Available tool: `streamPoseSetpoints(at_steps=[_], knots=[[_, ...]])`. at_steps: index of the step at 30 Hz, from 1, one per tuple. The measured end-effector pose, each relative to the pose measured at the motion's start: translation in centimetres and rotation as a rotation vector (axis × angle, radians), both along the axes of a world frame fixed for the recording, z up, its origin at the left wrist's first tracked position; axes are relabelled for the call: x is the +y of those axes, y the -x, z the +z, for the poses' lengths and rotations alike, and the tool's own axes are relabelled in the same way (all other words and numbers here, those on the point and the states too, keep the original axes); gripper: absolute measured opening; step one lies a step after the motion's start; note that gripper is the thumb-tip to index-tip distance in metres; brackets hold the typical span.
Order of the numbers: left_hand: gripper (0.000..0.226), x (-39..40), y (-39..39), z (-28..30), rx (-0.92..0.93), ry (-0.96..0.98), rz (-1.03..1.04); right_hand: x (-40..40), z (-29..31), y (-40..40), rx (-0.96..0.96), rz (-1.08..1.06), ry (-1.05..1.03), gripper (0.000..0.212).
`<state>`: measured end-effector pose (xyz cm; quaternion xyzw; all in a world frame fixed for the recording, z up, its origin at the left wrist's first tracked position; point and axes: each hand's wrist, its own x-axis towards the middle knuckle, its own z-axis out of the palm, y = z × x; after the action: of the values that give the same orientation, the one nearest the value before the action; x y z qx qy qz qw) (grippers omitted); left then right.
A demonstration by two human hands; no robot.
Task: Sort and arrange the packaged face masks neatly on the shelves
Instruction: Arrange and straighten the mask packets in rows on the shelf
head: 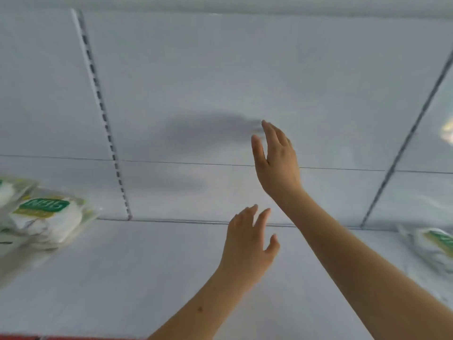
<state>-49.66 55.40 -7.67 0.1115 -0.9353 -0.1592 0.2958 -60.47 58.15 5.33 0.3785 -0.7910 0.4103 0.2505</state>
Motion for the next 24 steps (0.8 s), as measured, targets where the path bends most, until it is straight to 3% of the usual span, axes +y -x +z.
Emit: streamPoseSetpoints(at_steps=[6, 8, 11, 14, 18, 21, 24], knots=[[0.043, 14.8, 7.3, -2.0, -0.162, -0.069, -0.258, 23.9, -2.8, 10.4, -0.328, -0.438, -0.09, 0.049], [0.038, 18.0, 8.9, -1.8, -0.276, -0.107, -0.243, 31.1, -5.3, 11.9, -0.494, -0.564, -0.166, 0.043], [0.052, 22.1, 11.8, -2.1, -0.374, -0.185, -0.185, 39.6, -9.7, 12.7, -0.645, -0.711, -0.282, 0.05], [0.076, 25.8, 14.4, -2.5, -0.493, -0.167, -0.075, 43.8, -13.0, 13.1, -0.689, -0.851, -0.37, 0.073], [0.087, 28.9, 17.5, -2.7, -0.645, -0.124, 0.002, 45.4, -15.6, 15.0, -0.788, -0.92, -0.478, 0.099], [0.094, 28.6, 18.9, -2.5, -0.688, -0.384, -0.001, 46.3, -16.2, 16.6, -0.884, -0.861, -0.422, 0.085], [0.051, 27.6, 18.9, -1.6, -0.683, -0.534, 0.03, 47.5, -16.3, 17.2, -0.869, -0.781, -0.397, 0.06]])
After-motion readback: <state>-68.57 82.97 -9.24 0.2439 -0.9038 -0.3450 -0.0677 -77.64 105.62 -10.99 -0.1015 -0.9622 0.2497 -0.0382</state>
